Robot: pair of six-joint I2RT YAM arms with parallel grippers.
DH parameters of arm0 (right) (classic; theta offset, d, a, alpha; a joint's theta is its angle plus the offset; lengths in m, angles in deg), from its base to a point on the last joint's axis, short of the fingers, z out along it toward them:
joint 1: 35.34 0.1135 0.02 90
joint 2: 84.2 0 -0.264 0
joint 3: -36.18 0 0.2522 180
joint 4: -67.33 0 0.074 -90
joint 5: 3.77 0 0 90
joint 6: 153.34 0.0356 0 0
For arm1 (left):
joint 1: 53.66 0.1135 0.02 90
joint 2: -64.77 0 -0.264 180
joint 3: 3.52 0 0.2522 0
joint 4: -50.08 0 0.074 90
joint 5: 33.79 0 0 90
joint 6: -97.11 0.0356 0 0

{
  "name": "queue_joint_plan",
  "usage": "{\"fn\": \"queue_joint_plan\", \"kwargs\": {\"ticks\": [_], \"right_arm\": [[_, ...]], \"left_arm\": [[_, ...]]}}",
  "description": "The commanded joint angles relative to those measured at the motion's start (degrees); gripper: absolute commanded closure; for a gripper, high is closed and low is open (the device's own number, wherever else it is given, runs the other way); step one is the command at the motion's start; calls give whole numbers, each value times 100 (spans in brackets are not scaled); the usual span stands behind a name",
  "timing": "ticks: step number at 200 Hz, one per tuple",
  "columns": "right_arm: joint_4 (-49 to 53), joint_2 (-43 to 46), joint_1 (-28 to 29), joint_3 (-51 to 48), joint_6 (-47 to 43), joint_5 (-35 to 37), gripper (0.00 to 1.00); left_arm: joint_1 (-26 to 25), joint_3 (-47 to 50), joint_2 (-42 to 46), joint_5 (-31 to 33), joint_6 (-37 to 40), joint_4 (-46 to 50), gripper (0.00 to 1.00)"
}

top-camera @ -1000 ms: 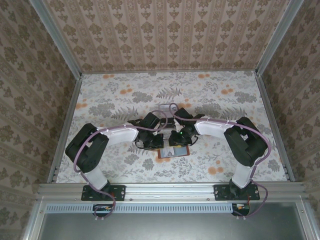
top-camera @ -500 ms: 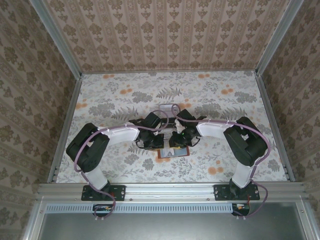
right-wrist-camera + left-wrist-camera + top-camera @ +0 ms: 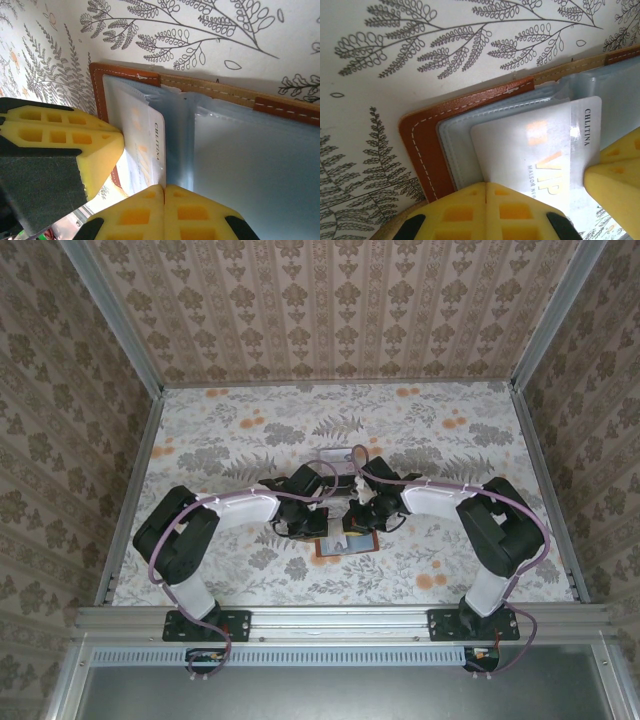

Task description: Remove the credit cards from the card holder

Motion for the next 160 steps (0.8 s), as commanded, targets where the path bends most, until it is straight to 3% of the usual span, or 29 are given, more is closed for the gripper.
{"fn": "queue_joint_plan", "kwargs": {"ticks": [1, 64, 129, 160], "right_arm": [[485, 243, -76, 57, -323, 477, 97], [1628, 662, -146, 281, -850, 1454, 98], [1583, 701, -108, 354, -729, 1325, 97], [1460, 641, -56, 335, -594, 1104, 92]], "left_arm": [[-61, 155, -215, 298, 113, 578, 100], [-56, 111, -102, 290, 140, 613, 100], [-57, 105, -66, 237, 165, 587, 100], [-56, 66, -74, 202, 186, 578, 100]]}}
